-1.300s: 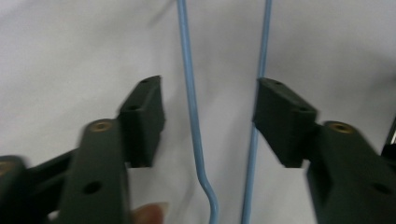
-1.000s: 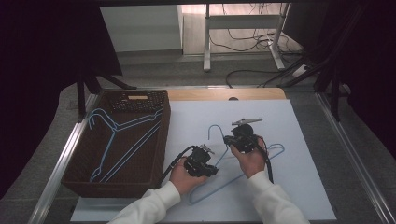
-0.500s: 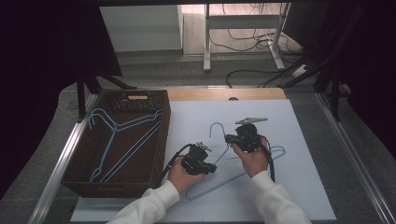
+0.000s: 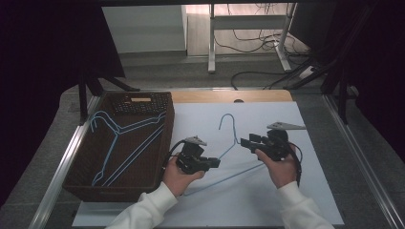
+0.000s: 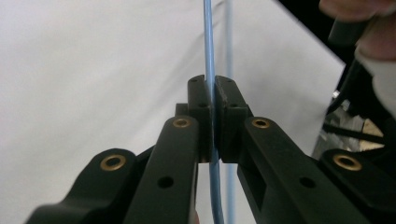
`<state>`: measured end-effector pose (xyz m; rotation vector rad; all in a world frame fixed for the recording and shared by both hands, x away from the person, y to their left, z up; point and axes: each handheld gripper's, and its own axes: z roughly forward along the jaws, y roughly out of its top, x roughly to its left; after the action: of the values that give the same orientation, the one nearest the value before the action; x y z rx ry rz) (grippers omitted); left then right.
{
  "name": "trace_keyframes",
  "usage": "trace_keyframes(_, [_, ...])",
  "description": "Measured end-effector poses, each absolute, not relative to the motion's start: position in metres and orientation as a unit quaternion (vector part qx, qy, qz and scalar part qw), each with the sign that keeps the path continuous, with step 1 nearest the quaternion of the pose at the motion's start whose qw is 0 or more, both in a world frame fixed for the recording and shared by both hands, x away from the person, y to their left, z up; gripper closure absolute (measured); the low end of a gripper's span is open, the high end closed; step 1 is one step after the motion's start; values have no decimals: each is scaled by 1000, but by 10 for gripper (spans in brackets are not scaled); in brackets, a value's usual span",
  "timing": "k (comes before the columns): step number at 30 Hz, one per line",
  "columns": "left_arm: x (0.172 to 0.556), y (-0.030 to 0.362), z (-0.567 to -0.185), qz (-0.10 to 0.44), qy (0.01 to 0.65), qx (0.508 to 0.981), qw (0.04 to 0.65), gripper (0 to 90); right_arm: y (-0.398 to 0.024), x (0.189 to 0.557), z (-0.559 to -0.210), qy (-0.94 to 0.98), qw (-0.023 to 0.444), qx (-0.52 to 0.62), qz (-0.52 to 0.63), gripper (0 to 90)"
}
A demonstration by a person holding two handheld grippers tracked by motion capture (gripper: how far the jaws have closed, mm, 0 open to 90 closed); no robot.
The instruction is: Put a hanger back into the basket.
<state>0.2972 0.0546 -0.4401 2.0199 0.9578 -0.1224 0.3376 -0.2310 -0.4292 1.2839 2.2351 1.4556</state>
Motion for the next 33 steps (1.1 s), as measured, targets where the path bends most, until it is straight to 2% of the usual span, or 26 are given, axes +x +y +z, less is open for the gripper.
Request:
trace_keyframes(10, [289, 65, -412, -99, 373, 784, 487, 867, -271, 308, -428, 747, 79, 411, 517, 345])
trace_keyframes(21, [282, 70, -376, -70, 351, 785, 506, 867, -303, 290, -422, 734, 88, 407, 537, 316])
trace_keyframes(33, [283, 126, -345, -26, 365, 774, 517, 867, -304, 298, -437, 745, 81, 413, 518, 303])
